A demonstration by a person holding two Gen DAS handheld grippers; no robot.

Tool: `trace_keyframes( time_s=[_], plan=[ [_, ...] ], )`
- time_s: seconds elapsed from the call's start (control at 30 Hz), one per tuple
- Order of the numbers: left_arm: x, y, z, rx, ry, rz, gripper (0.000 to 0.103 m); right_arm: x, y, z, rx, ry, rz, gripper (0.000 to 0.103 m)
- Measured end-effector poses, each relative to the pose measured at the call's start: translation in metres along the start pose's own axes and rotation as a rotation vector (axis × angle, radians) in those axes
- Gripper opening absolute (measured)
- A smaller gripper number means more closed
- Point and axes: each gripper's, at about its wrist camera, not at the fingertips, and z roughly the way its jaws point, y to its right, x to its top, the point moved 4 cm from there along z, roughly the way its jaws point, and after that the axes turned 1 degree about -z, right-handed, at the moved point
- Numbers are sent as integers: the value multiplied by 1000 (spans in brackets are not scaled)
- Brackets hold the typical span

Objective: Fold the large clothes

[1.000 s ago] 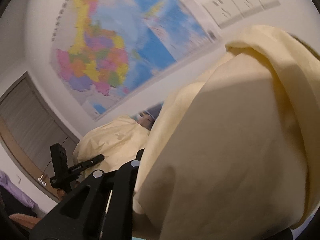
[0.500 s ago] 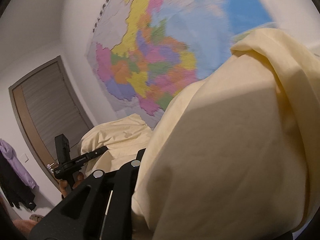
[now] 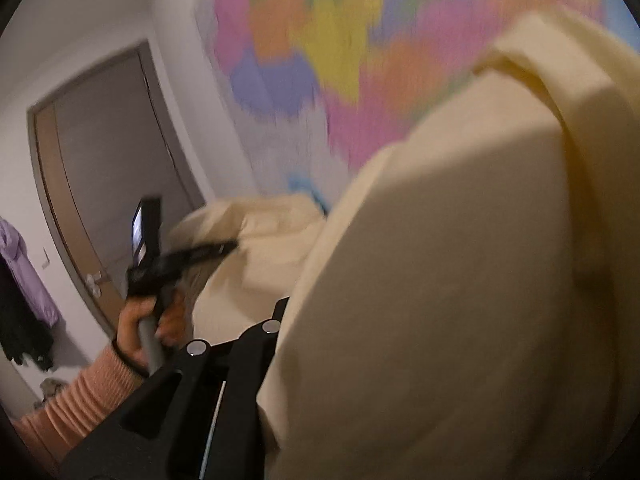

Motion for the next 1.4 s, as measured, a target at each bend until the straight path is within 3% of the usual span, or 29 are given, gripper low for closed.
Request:
trace_keyframes(
  time_s=[0.1,0.17,0.3,0.47,0.63,0.7,0.77,0.93,0.97,1.03,1.1,1.17,1.23,1.3,1.4],
  plan=[
    [-42,-29,60,81,-149,-36,24,-56,20,43,8,-166,93,16],
    [-67,-43,82,72,-206,-64,28,-81,34,48,25,-220,148,22],
    [-77,-47,86,74,-227,-45,42,-91,52,34,7,-279,220,58],
    [-74,-45,72,95,-236,2,51,-95,53,-15,30,-325,206,68],
    [-80,-50,28,99,-197,43,64,-96,47,-76,-36,-353,57,67],
    [-83,-49,12,101,-171,46,65,-93,45,-95,-62,-345,14,54],
    [-87,-47,-14,84,-117,55,65,-85,47,-113,-92,-301,-13,44],
    [-102,-10,-57,-30,-79,116,71,-65,83,-120,-226,-175,79,47],
    [-106,2,-58,-62,-90,129,71,-69,87,-113,-220,-197,106,52],
    [-115,25,-55,-86,-109,168,71,-84,100,-94,-193,-265,165,51],
    [-125,35,-50,-98,-136,196,71,-97,107,-71,-150,-318,198,15],
    [-132,46,-32,-126,-196,169,71,-109,113,-75,-90,-323,285,9],
    [-135,39,-15,-137,-238,86,71,-115,130,-88,-6,-277,417,9],
    [-137,30,-8,-140,-252,54,71,-131,148,-84,15,-318,518,9],
    [-136,26,0,-109,-244,67,70,-132,141,-82,-30,-378,443,13]
  ],
)
